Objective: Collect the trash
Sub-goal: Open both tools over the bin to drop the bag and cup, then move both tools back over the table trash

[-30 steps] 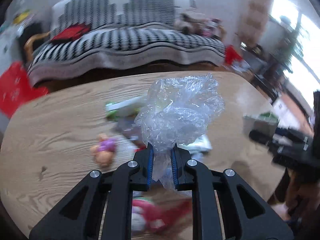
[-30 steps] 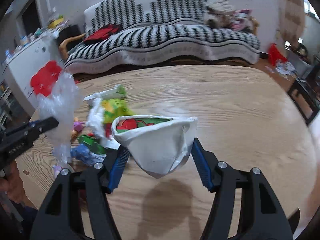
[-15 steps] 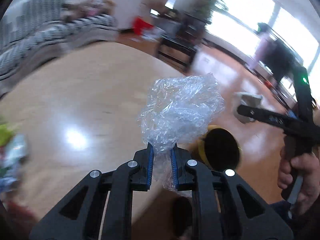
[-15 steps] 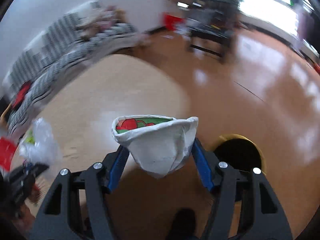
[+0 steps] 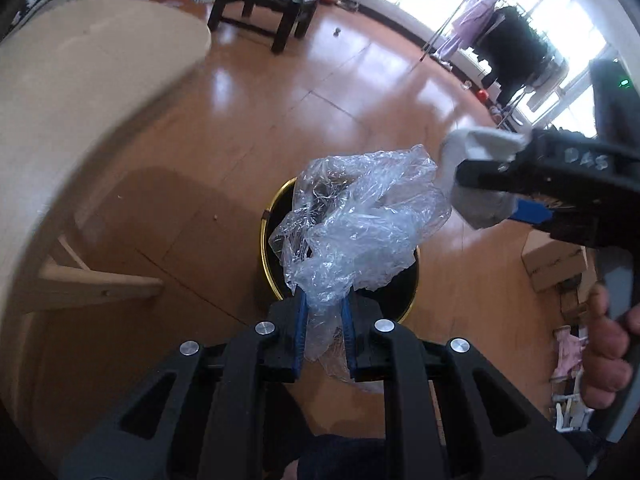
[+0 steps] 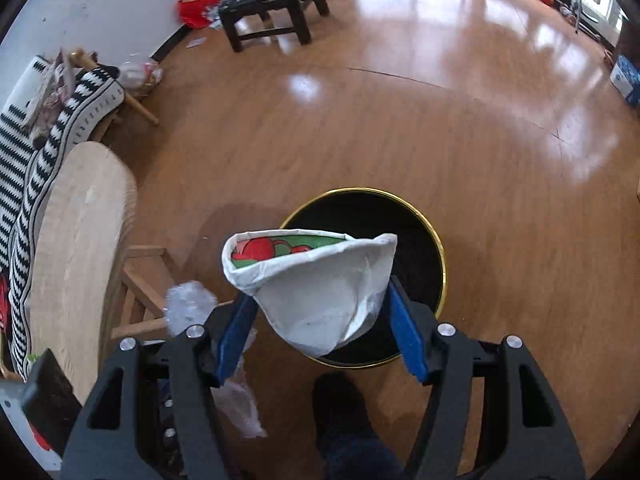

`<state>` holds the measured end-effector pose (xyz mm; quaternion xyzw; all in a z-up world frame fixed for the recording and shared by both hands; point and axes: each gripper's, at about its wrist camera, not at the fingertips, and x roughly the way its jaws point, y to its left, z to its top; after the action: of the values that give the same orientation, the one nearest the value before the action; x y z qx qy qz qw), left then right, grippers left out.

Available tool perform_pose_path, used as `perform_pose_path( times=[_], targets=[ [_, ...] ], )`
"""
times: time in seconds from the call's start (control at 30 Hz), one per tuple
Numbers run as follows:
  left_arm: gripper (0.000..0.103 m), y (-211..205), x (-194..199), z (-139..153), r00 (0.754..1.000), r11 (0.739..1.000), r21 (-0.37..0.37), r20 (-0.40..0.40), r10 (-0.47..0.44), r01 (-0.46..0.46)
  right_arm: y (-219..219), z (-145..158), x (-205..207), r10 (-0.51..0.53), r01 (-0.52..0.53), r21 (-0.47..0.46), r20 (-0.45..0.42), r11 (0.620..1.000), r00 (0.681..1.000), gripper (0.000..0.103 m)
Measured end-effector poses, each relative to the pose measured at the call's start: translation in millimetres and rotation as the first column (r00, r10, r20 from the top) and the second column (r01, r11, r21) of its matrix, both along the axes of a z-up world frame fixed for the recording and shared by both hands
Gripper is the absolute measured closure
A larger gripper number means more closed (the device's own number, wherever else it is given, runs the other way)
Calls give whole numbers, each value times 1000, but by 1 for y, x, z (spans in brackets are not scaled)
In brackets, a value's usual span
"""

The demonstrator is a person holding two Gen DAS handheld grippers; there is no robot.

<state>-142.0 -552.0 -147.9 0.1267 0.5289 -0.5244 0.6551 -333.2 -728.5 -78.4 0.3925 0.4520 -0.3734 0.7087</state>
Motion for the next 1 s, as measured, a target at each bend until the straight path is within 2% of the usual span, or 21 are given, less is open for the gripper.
perform_pose_path(
  times=[0.17, 0.23, 0.27, 0.33, 0.37, 0.4, 0.57, 0.67, 0.73, 0.87, 1.0],
  targets=[
    [88, -12, 0, -5, 999, 1000, -22, -37, -1, 0, -9, -3, -5, -25, 25, 9, 5, 1000, 1000, 40],
    [88, -21, -8, -4, 999, 999, -37, -44, 8, -9, -9, -3, 6, -34, 34, 11, 10, 999, 999, 39],
    [83, -23, -9, -6, 999, 999, -42, -43, 10, -12, -10, -1, 4, -44, 44, 7, 14, 999, 999, 38],
    [54, -24, -13, -9, 999, 999, -36, -50, 8, -10, -10, 0, 1, -60, 60, 4, 17, 998, 998, 32],
    [35, -29, -13, -11, 999, 999, -39, -52, 16, -18, -10, 2, -2, -72, 72, -1, 18, 997, 997, 24],
    [31, -27, -13, -12, 998, 998, -50, -48, 33, -35, -13, 1, 0, -79, 79, -6, 19, 997, 997, 22],
    [27, -30, -12, -3, 998, 998, -51, -38, 47, -48, -14, 4, -1, -85, 85, -12, 30, 996, 996, 22],
    [25, -23, -9, 11, 998, 997, -58, -15, 59, -60, -8, 18, 7, -71, 74, -55, 55, 996, 996, 19],
    [21, -13, -6, 28, 998, 995, -76, 24, 61, -59, -1, 29, 16, -45, 51, -95, 73, 994, 996, 16],
    [14, 26, 14, 68, 987, 987, -108, 98, 130, -119, 25, 55, 49, 55, -36, -176, 105, 984, 993, 12],
    [12, 94, 42, 105, 953, 970, -108, 191, 236, -219, 70, 84, 103, 202, -162, -260, 138, 952, 969, 9]
  ],
)
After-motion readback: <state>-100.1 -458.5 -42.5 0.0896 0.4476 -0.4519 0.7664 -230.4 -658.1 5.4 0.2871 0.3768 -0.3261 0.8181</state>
